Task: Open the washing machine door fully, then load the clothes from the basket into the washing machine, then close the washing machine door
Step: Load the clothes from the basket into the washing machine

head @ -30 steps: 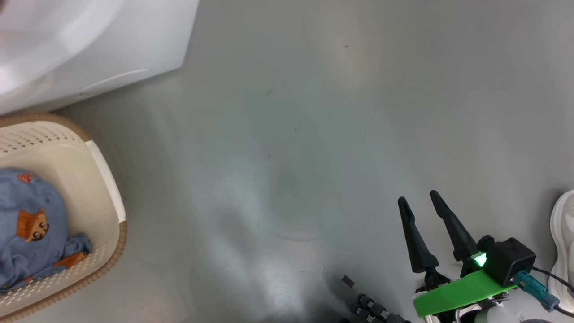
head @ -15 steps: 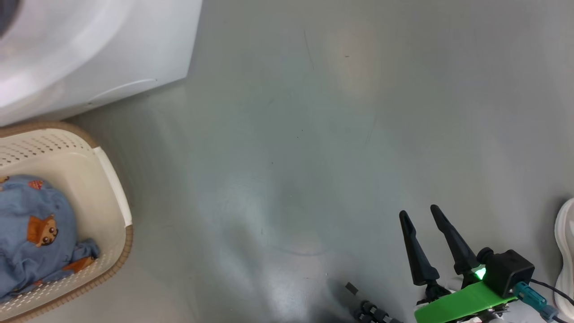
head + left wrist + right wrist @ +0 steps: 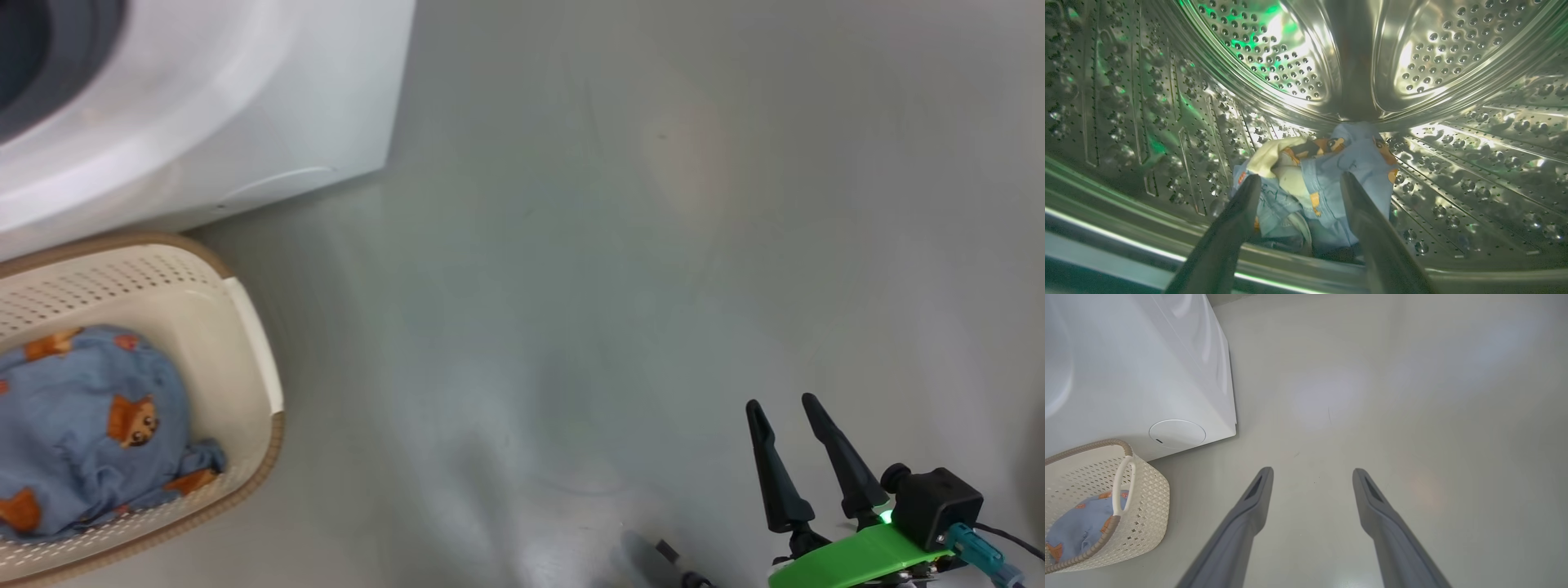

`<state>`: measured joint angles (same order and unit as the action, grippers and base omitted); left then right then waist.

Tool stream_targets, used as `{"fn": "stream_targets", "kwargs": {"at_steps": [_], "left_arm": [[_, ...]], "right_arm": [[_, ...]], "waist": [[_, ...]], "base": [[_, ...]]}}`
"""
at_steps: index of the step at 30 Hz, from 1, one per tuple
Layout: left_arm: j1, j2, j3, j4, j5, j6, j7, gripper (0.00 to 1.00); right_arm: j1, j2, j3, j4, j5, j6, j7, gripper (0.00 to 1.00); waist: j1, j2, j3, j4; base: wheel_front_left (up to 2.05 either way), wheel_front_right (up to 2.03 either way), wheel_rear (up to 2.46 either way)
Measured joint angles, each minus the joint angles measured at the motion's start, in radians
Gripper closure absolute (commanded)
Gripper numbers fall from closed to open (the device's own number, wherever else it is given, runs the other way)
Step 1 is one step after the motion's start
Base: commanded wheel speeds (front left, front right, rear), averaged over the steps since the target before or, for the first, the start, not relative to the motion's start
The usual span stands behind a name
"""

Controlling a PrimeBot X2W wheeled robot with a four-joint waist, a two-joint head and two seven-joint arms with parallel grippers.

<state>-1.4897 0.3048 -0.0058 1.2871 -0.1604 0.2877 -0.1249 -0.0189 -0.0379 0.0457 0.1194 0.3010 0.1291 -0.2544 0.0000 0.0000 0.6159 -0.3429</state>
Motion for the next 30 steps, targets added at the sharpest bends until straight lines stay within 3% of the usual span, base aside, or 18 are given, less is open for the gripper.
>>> {"fn": "stream_targets", "kwargs": {"at_steps": [10, 19, 30], "left_arm": [[0.108, -0.101, 0.029, 0.007, -0.063, 0.013, -0.097, 0.00], [0.237, -0.162, 0.033, -0.024, -0.096, -0.037, -0.127, 0.00], [0.501, -0.231, 0.026, -0.246, -0.099, -0.102, -0.130, 0.00]], "right_arm": [[-0.005, -0.002, -0.017, 0.005, -0.009, 0.000, 0.000, 0.00], [-0.027, -0.003, -0.022, 0.002, -0.022, 0.000, 0.000, 0.00], [-0.021, -0.004, -0.030, -0.007, -0.055, 0.000, 0.000, 0.00]], "waist": [[0.0000, 0.0000, -0.058, 0.069], [0.0000, 0.0000, -0.139, 0.133], [0.0001, 0.0000, -0.272, 0.195]], "base": [[0.00, 0.00, 0.00], [0.00, 0.00, 0.00], [0.00, 0.00, 0.00]]}}
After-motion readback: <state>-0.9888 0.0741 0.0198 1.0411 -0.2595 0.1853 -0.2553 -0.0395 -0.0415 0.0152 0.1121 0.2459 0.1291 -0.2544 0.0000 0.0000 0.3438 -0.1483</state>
